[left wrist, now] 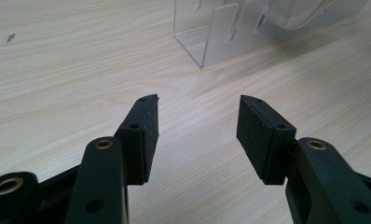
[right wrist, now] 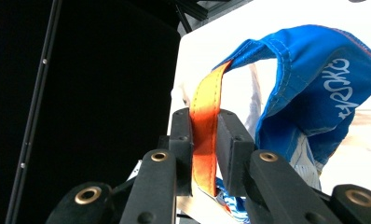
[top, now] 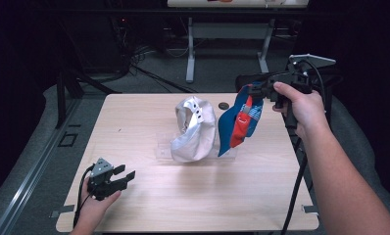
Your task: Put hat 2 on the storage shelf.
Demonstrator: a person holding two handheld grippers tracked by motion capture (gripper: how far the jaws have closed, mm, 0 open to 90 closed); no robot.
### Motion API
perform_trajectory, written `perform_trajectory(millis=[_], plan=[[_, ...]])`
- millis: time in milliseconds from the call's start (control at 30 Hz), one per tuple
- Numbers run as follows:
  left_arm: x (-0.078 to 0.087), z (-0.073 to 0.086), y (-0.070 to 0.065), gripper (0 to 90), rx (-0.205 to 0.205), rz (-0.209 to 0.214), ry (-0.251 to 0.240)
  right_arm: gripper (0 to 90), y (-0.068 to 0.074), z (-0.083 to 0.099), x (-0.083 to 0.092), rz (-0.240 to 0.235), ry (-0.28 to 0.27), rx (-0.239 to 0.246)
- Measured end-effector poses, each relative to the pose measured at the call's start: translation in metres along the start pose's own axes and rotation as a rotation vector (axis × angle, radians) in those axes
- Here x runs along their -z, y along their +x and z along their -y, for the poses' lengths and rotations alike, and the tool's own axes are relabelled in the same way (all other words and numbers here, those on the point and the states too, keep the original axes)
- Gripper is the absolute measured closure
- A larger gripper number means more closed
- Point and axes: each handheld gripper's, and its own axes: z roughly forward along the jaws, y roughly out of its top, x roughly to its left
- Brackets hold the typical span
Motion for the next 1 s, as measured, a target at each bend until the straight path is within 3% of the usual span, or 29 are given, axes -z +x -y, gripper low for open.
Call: perform_trajectory(millis=[533, 1000], plan=[[-0.001, 0.0, 0.0, 49.3, 0.001, 0.0, 0.001, 77.6, -0.001, -0.01, -0.009, 0.003, -0.013, -0.024], [-0.001, 0.0, 0.001, 49.3, 0.006, 0.0, -0.002, 77.6, -0.004, -0.013, -0.026, 0.047, 0.005, -0.025]])
